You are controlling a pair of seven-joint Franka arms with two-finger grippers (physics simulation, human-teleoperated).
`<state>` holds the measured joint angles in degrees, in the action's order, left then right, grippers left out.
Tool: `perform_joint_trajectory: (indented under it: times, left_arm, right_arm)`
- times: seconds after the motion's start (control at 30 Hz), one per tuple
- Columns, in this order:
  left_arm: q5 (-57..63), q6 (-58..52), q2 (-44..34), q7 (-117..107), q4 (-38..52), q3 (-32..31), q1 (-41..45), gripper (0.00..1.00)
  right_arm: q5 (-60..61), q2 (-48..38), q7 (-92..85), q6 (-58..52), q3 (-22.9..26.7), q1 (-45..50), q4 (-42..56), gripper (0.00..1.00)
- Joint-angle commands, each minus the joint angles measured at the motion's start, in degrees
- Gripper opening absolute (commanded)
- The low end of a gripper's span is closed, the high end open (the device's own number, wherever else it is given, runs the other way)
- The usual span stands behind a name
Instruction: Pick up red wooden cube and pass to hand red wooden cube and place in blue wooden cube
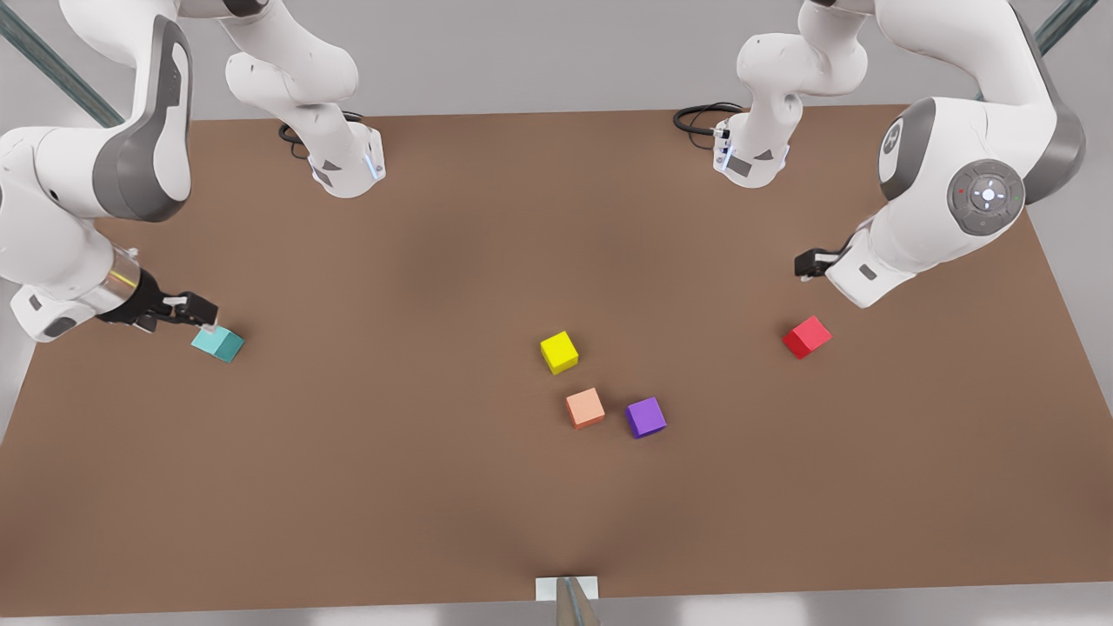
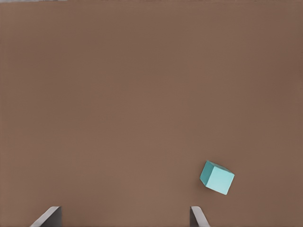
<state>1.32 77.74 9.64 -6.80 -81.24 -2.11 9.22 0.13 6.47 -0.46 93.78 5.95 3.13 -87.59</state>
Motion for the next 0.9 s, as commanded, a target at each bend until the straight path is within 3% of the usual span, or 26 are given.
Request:
perform_joint_trajectory:
  times: [0.0,0.07,0.17,0.3,0.53,0.87]
  left_arm:
    - [-0.3,1.4,-0.1,-0.1,-0.1,0.0,0.0,1.00]
    - [-0.3,4.5,0.7,-2.2,-3.5,0.9,-0.2,1.00]
    - [-3.9,27.3,1.9,-15.3,-20.6,6.0,0.3,1.00]
    - [-6.1,42.6,4.8,-15.3,-30.3,11.8,0.2,1.00]
    - [-11.8,53.1,4.8,-18.3,-40.4,16.5,0.1,1.00]
    - [-12.9,54.2,8.2,-19.9,-44.2,16.5,0.4,1.00]
  right_arm:
    - [0.1,-0.1,-0.1,1.8,0.0,0.0,0.1,1.00]
    - [0.4,0.0,-0.4,1.8,0.3,-0.3,0.1,1.00]
    - [0.4,-0.1,-0.3,1.8,0.2,-0.2,0.1,1.00]
    - [0.2,-1.8,-0.4,-0.1,0.0,-0.1,0.0,1.00]
    - [0.3,-1.9,-0.4,-2.5,-0.1,0.1,0.0,1.00]
    - [0.4,-1.8,-0.4,-3.7,-0.3,0.1,-0.5,1.00]
